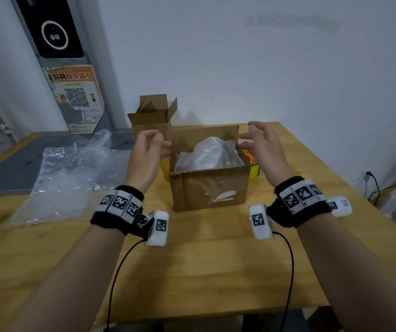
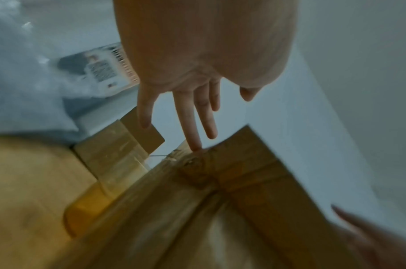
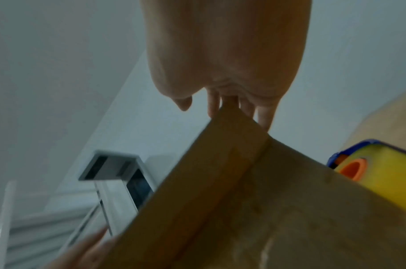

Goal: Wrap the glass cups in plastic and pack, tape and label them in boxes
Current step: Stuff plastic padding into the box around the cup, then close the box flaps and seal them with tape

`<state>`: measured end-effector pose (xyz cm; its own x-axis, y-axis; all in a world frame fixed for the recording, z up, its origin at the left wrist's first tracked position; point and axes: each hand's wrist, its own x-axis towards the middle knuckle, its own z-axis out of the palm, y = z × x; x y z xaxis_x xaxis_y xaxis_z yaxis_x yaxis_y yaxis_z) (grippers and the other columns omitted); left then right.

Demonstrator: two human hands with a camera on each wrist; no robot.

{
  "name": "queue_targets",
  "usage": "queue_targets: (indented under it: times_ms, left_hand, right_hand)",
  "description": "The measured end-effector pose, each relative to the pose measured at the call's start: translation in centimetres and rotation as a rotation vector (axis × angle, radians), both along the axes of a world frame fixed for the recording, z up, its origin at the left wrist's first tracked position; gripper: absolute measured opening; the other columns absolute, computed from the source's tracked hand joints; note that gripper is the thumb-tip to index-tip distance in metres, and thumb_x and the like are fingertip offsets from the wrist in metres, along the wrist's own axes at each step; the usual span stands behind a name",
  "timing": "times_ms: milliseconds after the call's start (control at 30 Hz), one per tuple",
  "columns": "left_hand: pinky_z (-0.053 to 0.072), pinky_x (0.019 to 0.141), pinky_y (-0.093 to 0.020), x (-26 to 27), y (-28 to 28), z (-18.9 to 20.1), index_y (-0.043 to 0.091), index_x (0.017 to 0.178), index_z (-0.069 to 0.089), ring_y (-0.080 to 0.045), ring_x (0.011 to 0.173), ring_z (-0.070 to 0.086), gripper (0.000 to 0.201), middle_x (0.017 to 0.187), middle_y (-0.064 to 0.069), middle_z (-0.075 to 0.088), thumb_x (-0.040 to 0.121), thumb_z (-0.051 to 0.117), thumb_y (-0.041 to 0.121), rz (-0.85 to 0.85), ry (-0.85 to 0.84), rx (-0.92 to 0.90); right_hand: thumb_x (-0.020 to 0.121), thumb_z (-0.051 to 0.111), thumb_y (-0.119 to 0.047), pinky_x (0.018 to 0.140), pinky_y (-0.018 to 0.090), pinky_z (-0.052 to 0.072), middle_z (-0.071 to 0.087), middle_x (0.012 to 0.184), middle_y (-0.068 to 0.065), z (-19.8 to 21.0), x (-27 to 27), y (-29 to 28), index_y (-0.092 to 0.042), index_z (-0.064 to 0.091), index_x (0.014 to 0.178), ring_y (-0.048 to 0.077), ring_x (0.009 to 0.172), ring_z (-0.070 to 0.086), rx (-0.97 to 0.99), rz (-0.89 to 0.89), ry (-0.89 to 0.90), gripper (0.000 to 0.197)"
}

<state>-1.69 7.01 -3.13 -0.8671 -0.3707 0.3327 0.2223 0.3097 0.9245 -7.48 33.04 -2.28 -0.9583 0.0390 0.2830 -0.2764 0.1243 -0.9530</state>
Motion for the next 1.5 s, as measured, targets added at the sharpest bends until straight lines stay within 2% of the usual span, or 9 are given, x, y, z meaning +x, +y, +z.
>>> queue_targets:
  times_ms: [67, 300, 400, 533, 633, 833, 967, 1100, 1500]
  left_hand:
    - [0.045, 0.079, -0.017, -0.2, 0.5, -0.6, 0.026, 0.129, 0.054, -0.006, 0.096, 0.073, 0.031, 0.107, 0.01, 0.075, 0.11, 0.038, 0.043, -0.078, -0.05, -0.171]
    - [0.02, 0.111, -0.043, -0.7, -2.0, -2.1, 0.047, 0.118, 0.069, -0.007, 0.138, 0.045, 0.101, 0.127, 0.022, 0.069, 0.068, 0.0, 0.101, -0.386, -0.179, -0.337]
    - [0.025, 0.115, -0.024, -0.2, -2.6, -2.7, 0.034, 0.143, 0.051, 0.001, 0.139, 0.044, 0.114, 0.138, 0.018, 0.063, 0.059, 0.023, 0.107, -0.58, -0.207, -0.344]
    - [0.043, 0.111, -0.03, -0.5, -2.0, -3.4, 0.027, 0.15, 0.046, 0.011, 0.122, 0.053, 0.082, 0.132, 0.021, 0.065, 0.081, 0.07, 0.063, -0.444, -0.234, -0.354]
    - [0.049, 0.108, -0.039, -1.7, -1.0, -3.7, 0.025, 0.149, 0.049, -0.005, 0.122, 0.059, 0.051, 0.13, 0.01, 0.065, 0.101, 0.06, 0.04, -0.154, -0.169, -0.211]
    - [0.038, 0.113, -0.031, -3.2, 0.2, -3.0, 0.028, 0.158, 0.026, -0.017, 0.138, 0.041, 0.093, 0.155, -0.002, 0.034, 0.085, 0.083, 0.022, 0.051, -0.094, -0.257]
    - [0.02, 0.125, -0.05, -4.5, 0.2, -1.3, 0.028, 0.162, 0.014, -0.027, 0.155, 0.01, 0.099, 0.169, 0.001, 0.014, 0.086, 0.077, 0.022, -0.011, -0.22, -0.528]
    - [0.025, 0.121, -0.052, -4.8, 1.0, 0.5, 0.028, 0.162, 0.016, -0.029, 0.152, 0.013, 0.096, 0.163, -0.003, 0.022, 0.087, 0.075, 0.025, -0.066, -0.298, -0.64]
    - [0.007, 0.117, -0.071, -4.9, 5.1, 0.6, 0.043, 0.138, 0.046, -0.026, 0.151, 0.016, 0.051, 0.159, 0.001, 0.027, 0.09, 0.063, 0.035, -0.058, -0.211, -1.071]
  right_hand:
    - [0.11, 0.042, -0.033, 0.066, 0.016, 0.054, 0.07, 0.116, 0.002, -0.5, 0.2, -0.5, -0.015, 0.058, 0.129, 0.013, 0.081, 0.075, 0.035, 0.046, 0.005, 0.031]
    - [0.105, 0.013, -0.066, 0.114, 0.042, 0.042, 0.078, 0.112, 0.008, -2.0, -0.9, 1.3, -0.011, 0.068, 0.126, 0.02, 0.108, 0.074, 0.157, 0.349, -0.102, 0.08]
    - [0.089, 0.016, -0.084, 0.118, 0.044, 0.039, 0.075, 0.12, 0.01, -2.5, -1.3, 2.3, -0.011, 0.067, 0.128, 0.024, 0.119, 0.069, 0.114, 0.467, -0.098, 0.098]
    - [0.077, 0.049, -0.089, 0.106, 0.036, 0.05, 0.069, 0.134, 0.012, -3.7, -1.7, 3.1, -0.011, 0.057, 0.14, 0.023, 0.129, 0.062, 0.084, 0.535, -0.047, 0.1]
    - [0.094, 0.076, -0.027, 0.099, 0.038, 0.055, 0.071, 0.119, 0.009, -4.1, -2.7, 2.5, -0.018, 0.053, 0.146, 0.023, 0.114, 0.068, 0.12, 0.24, 0.044, 0.058]
    - [0.094, 0.076, -0.023, 0.084, 0.026, 0.045, 0.054, 0.139, 0.008, -3.8, -3.8, 0.9, -0.025, 0.049, 0.149, 0.019, 0.115, 0.054, 0.256, 0.062, -0.121, 0.061]
    - [0.095, 0.075, -0.026, 0.069, 0.028, 0.042, 0.053, 0.143, 0.005, -2.5, -4.4, 1.0, -0.031, 0.036, 0.157, 0.022, 0.114, 0.053, 0.287, 0.092, -0.28, 0.074]
    - [0.093, 0.075, -0.03, 0.087, 0.051, 0.047, 0.053, 0.145, -0.002, -1.9, -4.6, 1.0, -0.044, 0.027, 0.156, 0.03, 0.124, 0.055, 0.357, 0.111, -0.387, 0.081]
    - [0.094, 0.062, -0.017, 0.111, 0.047, 0.042, 0.049, 0.118, -0.004, -3.0, -4.1, 0.3, -0.057, 0.059, 0.098, 0.029, 0.122, 0.049, 0.702, 0.12, 0.078, 0.041]
